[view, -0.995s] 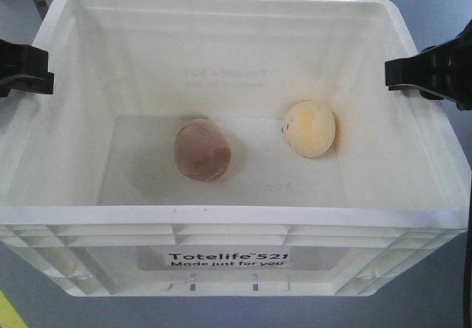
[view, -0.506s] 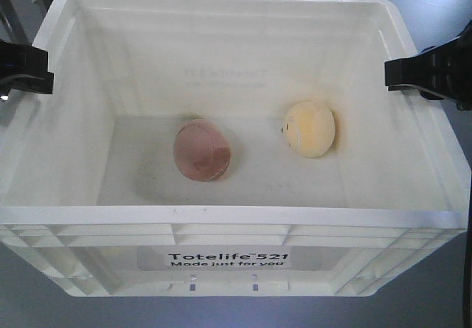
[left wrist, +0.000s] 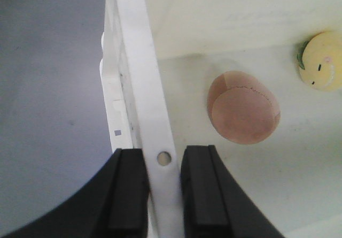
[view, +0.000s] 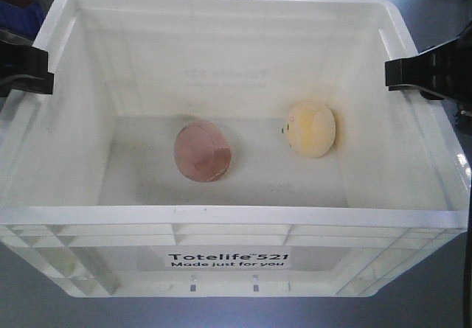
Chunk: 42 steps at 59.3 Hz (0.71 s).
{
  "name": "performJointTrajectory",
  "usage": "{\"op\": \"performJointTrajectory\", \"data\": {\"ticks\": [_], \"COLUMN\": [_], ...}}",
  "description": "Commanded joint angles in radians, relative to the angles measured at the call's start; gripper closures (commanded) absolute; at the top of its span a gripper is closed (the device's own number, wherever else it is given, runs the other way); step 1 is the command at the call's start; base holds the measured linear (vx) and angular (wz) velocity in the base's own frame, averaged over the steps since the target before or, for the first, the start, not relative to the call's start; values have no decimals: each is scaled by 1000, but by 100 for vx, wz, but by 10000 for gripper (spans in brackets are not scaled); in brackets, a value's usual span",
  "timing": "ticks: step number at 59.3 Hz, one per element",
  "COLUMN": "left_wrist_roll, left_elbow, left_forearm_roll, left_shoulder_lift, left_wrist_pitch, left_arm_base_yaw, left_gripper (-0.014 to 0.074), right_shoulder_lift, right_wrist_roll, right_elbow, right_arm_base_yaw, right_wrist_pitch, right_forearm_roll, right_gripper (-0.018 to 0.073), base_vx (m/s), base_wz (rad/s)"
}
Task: Place moving items into box and shelve
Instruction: 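Hold the crate by its rims with both grippers while driving toward the blue bins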
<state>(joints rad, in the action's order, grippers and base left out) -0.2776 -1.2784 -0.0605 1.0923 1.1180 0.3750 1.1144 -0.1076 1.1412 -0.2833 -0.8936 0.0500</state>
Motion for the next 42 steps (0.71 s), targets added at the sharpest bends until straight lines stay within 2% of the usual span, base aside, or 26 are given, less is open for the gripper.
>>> {"op": "performJointTrajectory", "data": {"ticks": [1,42], "left_wrist_roll": [16,16], "left_elbow": [-47,-47], "left_forearm_roll": [-1,-1], "left_shoulder_lift": [-34,-34], "left_wrist_pitch": [-122,-122], "left_arm_base_yaw": [4,4], "left_gripper": [603,603], "right_shoulder_lift": [-27,-27], "right_wrist_roll": [19,19], "right_elbow": [46,46], "right_arm_base_yaw": [5,5], "right_wrist_pitch": [133,133], "right_forearm_roll": [-22,-22], "right_gripper": [565,565], "base_vx": [14,15], "base_wz": [-26,-27]}}
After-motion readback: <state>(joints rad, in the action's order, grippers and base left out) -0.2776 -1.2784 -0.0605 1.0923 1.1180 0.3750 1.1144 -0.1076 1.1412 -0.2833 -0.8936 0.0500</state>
